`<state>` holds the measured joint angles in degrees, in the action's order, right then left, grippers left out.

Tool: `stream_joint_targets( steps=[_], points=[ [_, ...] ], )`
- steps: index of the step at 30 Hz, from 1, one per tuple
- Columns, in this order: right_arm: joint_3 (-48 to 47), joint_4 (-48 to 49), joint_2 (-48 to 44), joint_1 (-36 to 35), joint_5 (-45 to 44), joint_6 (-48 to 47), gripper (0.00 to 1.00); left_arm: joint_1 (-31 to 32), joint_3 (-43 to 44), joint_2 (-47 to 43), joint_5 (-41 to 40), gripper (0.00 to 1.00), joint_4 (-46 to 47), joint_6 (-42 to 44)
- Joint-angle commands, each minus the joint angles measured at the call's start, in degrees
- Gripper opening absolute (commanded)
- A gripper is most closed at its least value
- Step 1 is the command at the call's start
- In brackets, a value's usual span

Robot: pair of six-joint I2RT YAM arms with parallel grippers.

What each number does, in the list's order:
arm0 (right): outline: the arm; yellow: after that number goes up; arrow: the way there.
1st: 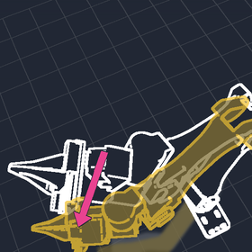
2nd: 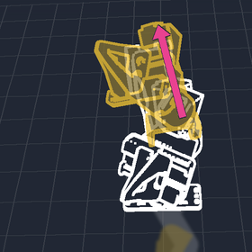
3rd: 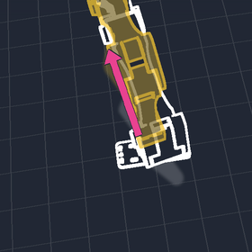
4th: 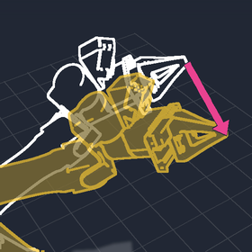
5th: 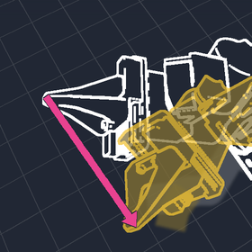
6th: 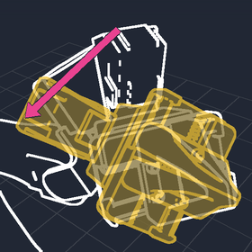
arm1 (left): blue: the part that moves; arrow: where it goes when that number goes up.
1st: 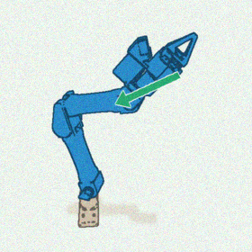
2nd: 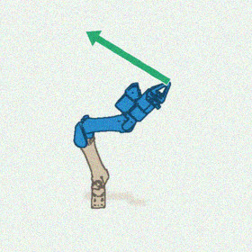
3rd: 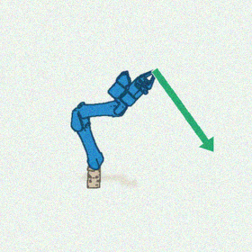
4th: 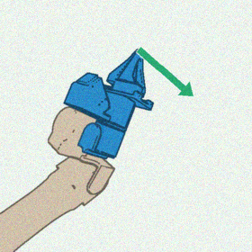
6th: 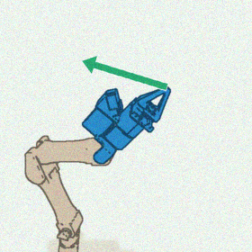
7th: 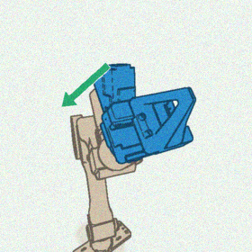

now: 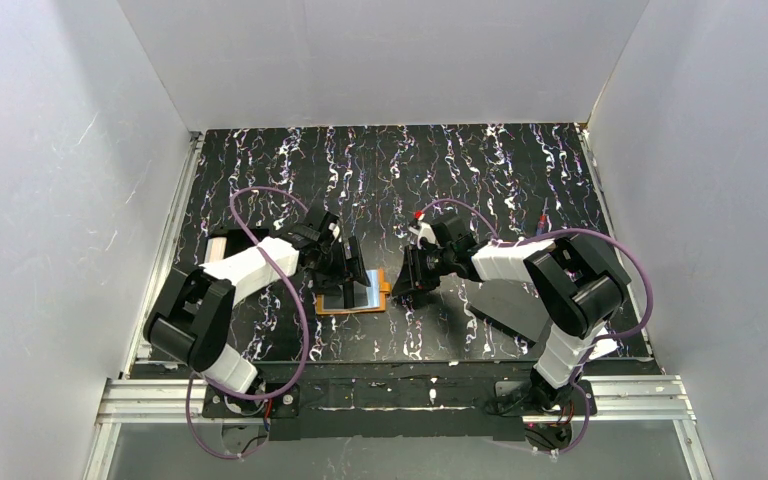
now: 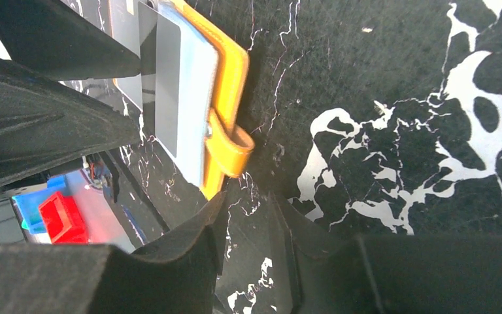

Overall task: Put the credit cards into the card holder
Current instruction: Insert the credit card into the card holder.

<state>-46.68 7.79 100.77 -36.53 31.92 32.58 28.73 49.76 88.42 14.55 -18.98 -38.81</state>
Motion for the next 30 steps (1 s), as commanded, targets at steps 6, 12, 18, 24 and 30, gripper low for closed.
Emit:
stream_joint_targets(
  steps=[6, 12, 18, 24, 30],
  points=[
    [-1.90, -2.69, 2.62, -0.90, -0.90, -1.83, 0.38, 1.59, 2.87, 4.06, 2.10, 0.72, 3.02, 1.32],
    [-2.76, -3.13, 2.85, -0.90, -1.37, -2.25, 0.38, 3.71, 4.11, 4.49, 2.58, 0.72, 5.24, 0.78],
    [-3.53, -4.30, 2.76, -0.91, -1.95, -2.75, 0.38, 4.40, 2.07, 4.86, 6.00, 0.70, 10.22, -1.99],
    [-2.77, -4.58, 1.08, -0.89, -2.88, -2.10, 0.38, 4.41, -2.73, 6.03, 10.83, 0.62, 18.35, -7.91],
    [-2.59, -5.48, 0.30, -0.89, -3.56, -2.08, 0.38, 4.40, -3.88, 5.01, 9.98, 0.62, 20.25, -9.07]
  ],
)
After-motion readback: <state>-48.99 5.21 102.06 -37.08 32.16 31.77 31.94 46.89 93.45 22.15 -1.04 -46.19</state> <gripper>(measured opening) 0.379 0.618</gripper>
